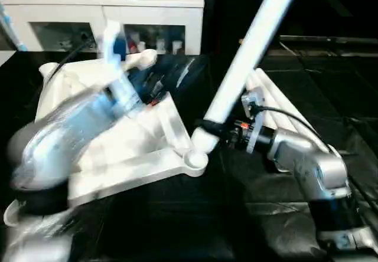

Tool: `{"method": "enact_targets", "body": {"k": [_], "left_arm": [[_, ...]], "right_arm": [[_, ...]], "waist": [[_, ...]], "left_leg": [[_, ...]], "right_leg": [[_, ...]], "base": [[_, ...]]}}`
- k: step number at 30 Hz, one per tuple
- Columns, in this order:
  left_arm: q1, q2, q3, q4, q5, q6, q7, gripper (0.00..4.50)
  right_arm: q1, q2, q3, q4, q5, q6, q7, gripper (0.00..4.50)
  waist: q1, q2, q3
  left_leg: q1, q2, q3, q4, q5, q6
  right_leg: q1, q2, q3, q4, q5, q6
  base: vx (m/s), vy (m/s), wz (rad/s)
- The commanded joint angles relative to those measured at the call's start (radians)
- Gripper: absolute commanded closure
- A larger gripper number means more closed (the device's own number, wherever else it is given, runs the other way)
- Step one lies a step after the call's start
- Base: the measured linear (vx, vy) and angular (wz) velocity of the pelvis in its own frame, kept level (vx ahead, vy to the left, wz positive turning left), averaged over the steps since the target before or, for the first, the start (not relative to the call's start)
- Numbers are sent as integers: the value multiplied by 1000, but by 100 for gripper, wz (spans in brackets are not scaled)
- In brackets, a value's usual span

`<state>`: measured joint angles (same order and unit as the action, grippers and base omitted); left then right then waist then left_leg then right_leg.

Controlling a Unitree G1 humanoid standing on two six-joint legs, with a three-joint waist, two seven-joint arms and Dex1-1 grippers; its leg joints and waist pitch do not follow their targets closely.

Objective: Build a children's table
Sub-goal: Pick table leg, then insert table leg to table base

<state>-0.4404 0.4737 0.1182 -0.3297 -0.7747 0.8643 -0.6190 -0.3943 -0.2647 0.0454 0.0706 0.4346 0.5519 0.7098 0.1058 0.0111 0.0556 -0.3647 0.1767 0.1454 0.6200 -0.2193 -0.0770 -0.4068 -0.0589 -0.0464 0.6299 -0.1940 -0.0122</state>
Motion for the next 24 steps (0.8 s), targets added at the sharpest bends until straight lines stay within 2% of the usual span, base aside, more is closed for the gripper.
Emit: {"method": "enact_targets", "body": {"k": [1, 2, 3, 5, 7, 9, 10, 11, 12, 14, 16, 17, 18, 20, 21, 23, 24], "left_arm": [[43, 51, -77, -43, 79, -27, -31, 145], [78, 85, -117, -53, 115, -43, -43, 145], [117, 121, -168, -61, 161, -63, -50, 145], [176, 177, -270, -61, 258, -116, -73, 145], [199, 200, -331, -42, 315, -148, -85, 145], [209, 207, -366, -9, 347, -167, -98, 145], [209, 206, -368, -7, 349, -168, -99, 145], [211, 205, -376, 9, 361, -183, -104, 162], [211, 205, -386, 30, 379, -197, -104, 172], [195, 207, -402, 83, 412, -225, -105, 179], [187, 208, -410, 116, 434, -247, -109, 194], [174, 209, -424, 160, 464, -264, -110, 210], [174, 209, -424, 160, 464, -264, -110, 221], [168, 210, -435, 205, 482, -272, -126, 228], [168, 209, -435, 211, 482, -271, -131, 228], [167, 206, -441, 228, 479, -272, -155, 265], [166, 205, -445, 234, 480, -276, -167, 267]], "right_arm": [[15, -3, -12, -62, -21, -45, -15, 259], [25, -4, -13, -68, -25, -48, -24, 259], [37, -2, -16, -74, -27, -54, -34, 259], [56, 10, -32, -86, -15, -45, -56, 259], [66, 16, -37, -95, -8, -41, -65, 259], [69, 19, -30, -96, -10, -44, -68, 259], [69, 19, -29, -96, -11, -45, -68, 259], [69, 19, -25, -91, -16, -50, -67, 259], [69, 18, -16, -87, -26, -58, -64, 259], [63, 9, -4, -85, -38, -64, -59, 259], [61, 4, 1, -89, -42, -64, -58, 259], [59, -1, 3, -91, -45, -64, -53, 259], [59, -1, 3, -91, -45, -64, -53, 259], [57, -8, 6, -90, -50, -68, -46, 259], [57, -9, 5, -90, -50, -69, -46, 259], [56, -14, 0, -89, -49, -68, -48, 259], [57, -15, -2, -91, -48, -67, -48, 259]], "waist": [[-6, -5, -64], [-2, 0, -63], [-4, -5, -62], [-6, -3, -58], [-8, -1, -57], [-7, 0, -60], [-8, 2, -59], [-10, 1, -58], [-11, 6, -58], [-15, 8, -58], [-20, 6, -60], [-21, 17, -61], [-22, 12, -61], [-22, 24, -63], [-23, 18, -63], [-21, 25, -64], [-21, 24, -64]], "left_leg": [[3, 35, 1, -79, -63, -16], [1, 38, -3, -82, -70, -12], [1, 36, 0, -83, -75, -10], [3, 38, -1, -87, -103, -8], [5, 38, 0, -88, -122, -14], [10, 37, 2, -86, -120, -21], [10, 37, 3, -87, -121, -22], [4, 35, 2, -89, -124, -26], [4, 35, 1, -89, -133, -28], [5, 34, 1, -88, -145, -32], [3, 33, 0, -88, -135, -33], [4, 34, -2, -87, -135, -35], [4, 33, -1, -86, -135, -33], [5, 33, -3, -85, -136, -38], [4, 31, -1, -84, -137, -35], [5, 32, -2, -84, -133, -35], [5, 33, -2, -84, -137, -34]], "right_leg": [[59, -62, 43, -68, -139, -173], [59, -65, 43, -66, -158, -162], [57, -64, 44, -68, -171, -155], [52, -66, 47, -76, -237, -133], [49, -66, 48, -80, -270, -124], [45, -65, 49, -78, -250, -134], [45, -64, 49, -77, -237, -141], [50, -63, 47, -75, -225, -147], [48, -63, 47, -75, -231, -146], [49, -63, 47, -79, -245, -139], [51, -62, 47, -76, -220, -139], [50, -63, 46, -75, -201, -146], [51, -61, 46, -76, -196, -146], [52, -62, 46, -72, -176, -157], [54, -61, 46, -74, -165, -162], [53, -63, 45, -70, -148, -179], [53, -62, 45, -71, -146, -182]], "base": [[0, 0, 0], [0, 0, 0], [0, 0, 0], [0, 0, 0], [0, 0, 0], [0, 0, 0], [0, 0, 0], [0, 0, 0], [0, 0, 0], [0, 0, 0], [0, 0, 0], [0, 0, 0], [0, 0, 0], [0, 0, 0], [0, 0, 0], [0, 0, 0], [0, 0, 0]]}}
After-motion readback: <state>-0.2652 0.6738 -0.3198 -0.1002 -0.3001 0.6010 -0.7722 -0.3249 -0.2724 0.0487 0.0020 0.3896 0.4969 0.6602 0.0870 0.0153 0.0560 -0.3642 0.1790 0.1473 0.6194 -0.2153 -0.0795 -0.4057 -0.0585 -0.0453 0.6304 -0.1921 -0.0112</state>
